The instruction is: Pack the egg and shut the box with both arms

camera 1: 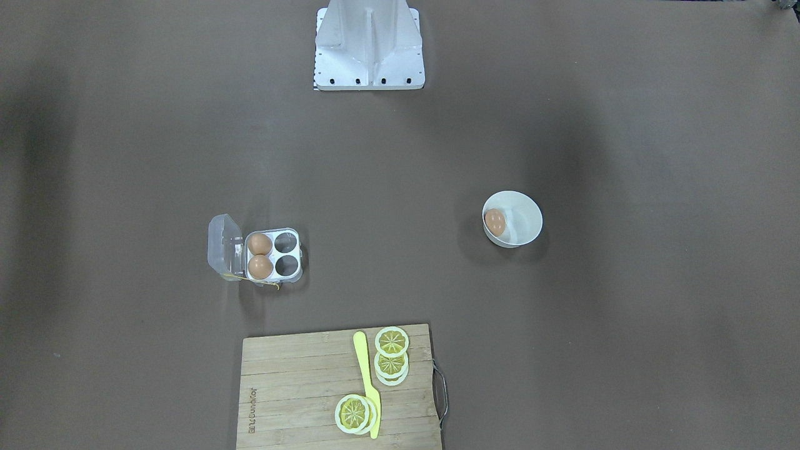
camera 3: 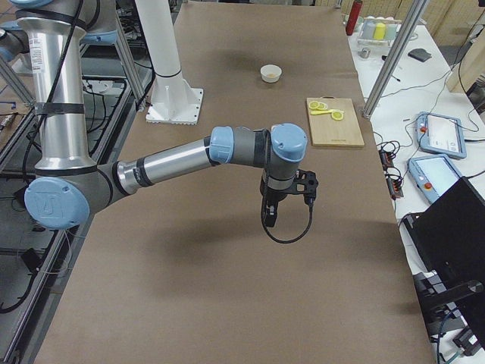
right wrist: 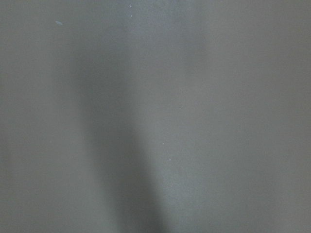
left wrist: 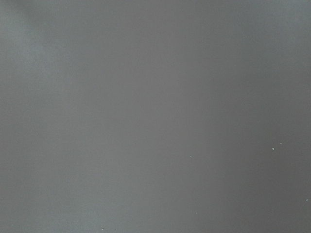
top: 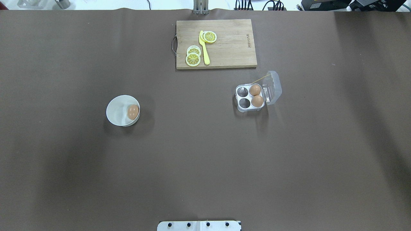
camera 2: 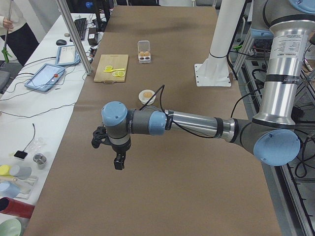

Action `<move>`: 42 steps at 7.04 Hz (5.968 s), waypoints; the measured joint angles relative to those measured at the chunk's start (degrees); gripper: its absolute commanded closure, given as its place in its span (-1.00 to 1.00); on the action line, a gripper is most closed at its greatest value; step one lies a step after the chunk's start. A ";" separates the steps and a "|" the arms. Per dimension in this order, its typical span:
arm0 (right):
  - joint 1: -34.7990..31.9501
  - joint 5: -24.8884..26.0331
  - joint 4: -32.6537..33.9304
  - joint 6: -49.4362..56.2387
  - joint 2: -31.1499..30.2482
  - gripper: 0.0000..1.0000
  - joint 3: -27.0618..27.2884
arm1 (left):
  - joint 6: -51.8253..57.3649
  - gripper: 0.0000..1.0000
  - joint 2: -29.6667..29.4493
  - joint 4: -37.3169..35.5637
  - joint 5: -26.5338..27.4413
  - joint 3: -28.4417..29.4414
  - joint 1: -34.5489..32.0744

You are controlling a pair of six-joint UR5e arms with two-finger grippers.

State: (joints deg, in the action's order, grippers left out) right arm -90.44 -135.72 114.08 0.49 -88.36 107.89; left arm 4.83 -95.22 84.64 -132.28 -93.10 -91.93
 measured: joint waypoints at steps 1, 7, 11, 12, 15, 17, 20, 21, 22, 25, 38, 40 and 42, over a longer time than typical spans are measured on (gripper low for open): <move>0.00 -0.07 0.00 0.00 -0.02 -1.00 0.02 | 0.00 -0.95 0.00 0.00 0.01 0.13 0.00; 0.00 -0.42 0.08 -0.07 -0.06 -1.00 0.87 | -0.09 -0.95 -0.78 -0.02 0.01 0.48 0.84; 0.00 -0.47 0.10 -2.49 -0.13 -1.00 2.70 | -0.43 -0.95 -6.42 0.78 3.03 0.73 4.51; 0.00 -0.71 0.14 -2.62 -0.16 -1.00 2.97 | -2.33 -0.95 -8.90 1.91 4.14 1.27 5.76; 0.00 -1.86 0.08 -2.55 -0.32 -1.00 2.88 | -13.73 -0.94 -12.24 5.00 2.70 -0.61 12.50; 0.03 -2.06 -0.01 -2.42 -0.54 -1.00 2.87 | -30.20 -0.95 -14.11 5.64 2.62 -5.43 20.04; 0.08 -2.09 -0.09 -2.43 -0.31 -1.00 2.96 | -51.26 -0.95 -15.56 6.81 3.96 -10.01 29.87; 0.12 -2.11 -0.09 -2.48 -0.22 -1.00 3.00 | -56.22 -0.95 -15.78 8.58 6.31 -10.28 33.54; 0.24 -2.13 -0.09 -2.50 -0.12 -1.00 3.01 | -59.70 -0.94 -16.23 10.40 9.03 -10.30 37.29; 0.71 -2.43 -0.09 -2.53 -0.06 -1.00 2.89 | -61.87 -0.68 -18.29 12.11 15.36 -9.67 45.76; 1.40 -3.06 0.00 -2.68 0.12 -1.00 2.59 | -62.12 -0.56 -20.08 19.69 16.18 -0.72 51.52; 1.40 -3.06 0.00 -2.69 0.14 -1.00 2.55 | -62.13 -0.57 -20.69 19.69 16.18 0.06 51.64; 1.40 -3.08 0.00 -2.69 0.19 -1.00 2.58 | -62.12 -0.57 -20.78 19.69 16.31 0.31 51.96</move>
State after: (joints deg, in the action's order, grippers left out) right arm -89.04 -138.80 114.08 -2.20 -88.17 110.47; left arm -57.29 -116.00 104.33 -115.98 -92.79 -39.98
